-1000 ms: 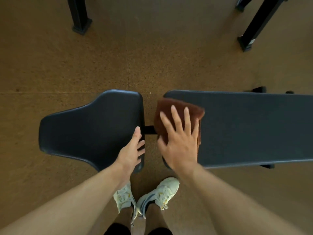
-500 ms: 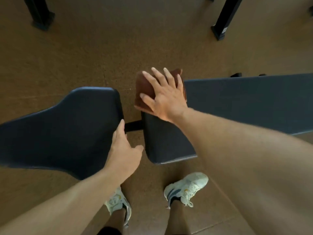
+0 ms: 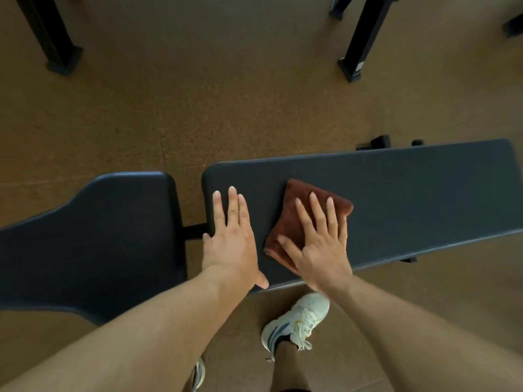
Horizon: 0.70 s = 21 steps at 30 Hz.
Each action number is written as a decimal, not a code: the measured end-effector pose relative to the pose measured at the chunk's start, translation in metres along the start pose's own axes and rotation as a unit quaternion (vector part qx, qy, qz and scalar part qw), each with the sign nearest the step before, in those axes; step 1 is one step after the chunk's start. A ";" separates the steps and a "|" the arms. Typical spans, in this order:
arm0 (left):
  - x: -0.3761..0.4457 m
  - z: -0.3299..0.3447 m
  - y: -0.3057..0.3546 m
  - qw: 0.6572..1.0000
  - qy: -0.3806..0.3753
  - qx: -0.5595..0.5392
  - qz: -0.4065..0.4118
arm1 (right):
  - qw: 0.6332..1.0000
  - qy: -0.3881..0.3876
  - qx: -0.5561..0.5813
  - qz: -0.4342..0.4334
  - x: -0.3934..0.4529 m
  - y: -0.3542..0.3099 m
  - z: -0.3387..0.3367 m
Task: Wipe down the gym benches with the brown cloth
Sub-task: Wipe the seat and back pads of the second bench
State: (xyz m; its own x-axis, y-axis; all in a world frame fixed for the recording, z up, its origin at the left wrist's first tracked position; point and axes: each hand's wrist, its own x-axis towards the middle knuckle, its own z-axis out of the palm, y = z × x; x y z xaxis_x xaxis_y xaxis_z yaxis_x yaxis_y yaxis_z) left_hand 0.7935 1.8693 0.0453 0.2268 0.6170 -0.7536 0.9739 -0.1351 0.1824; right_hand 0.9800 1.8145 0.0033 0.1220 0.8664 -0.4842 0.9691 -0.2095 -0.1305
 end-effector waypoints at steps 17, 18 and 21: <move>-0.001 0.001 0.028 0.995 -0.006 0.058 -0.085 | 0.988 0.035 -0.030 -0.150 -0.026 0.072 0.021; 0.000 0.001 0.030 0.994 -0.006 0.063 -0.093 | 0.987 0.035 -0.026 -0.155 -0.010 0.070 0.013; 0.004 0.002 0.034 0.992 -0.003 0.068 -0.106 | 0.988 0.044 0.009 -0.150 0.052 0.053 -0.020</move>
State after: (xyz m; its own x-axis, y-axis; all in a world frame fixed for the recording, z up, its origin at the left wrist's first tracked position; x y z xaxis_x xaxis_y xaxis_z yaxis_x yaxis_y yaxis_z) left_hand 0.8272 1.8655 0.0472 0.0171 0.6377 -0.7701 0.9921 -0.1068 -0.0664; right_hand 1.0416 1.8575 -0.0118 -0.1509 0.9265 -0.3446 0.9605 0.0550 -0.2727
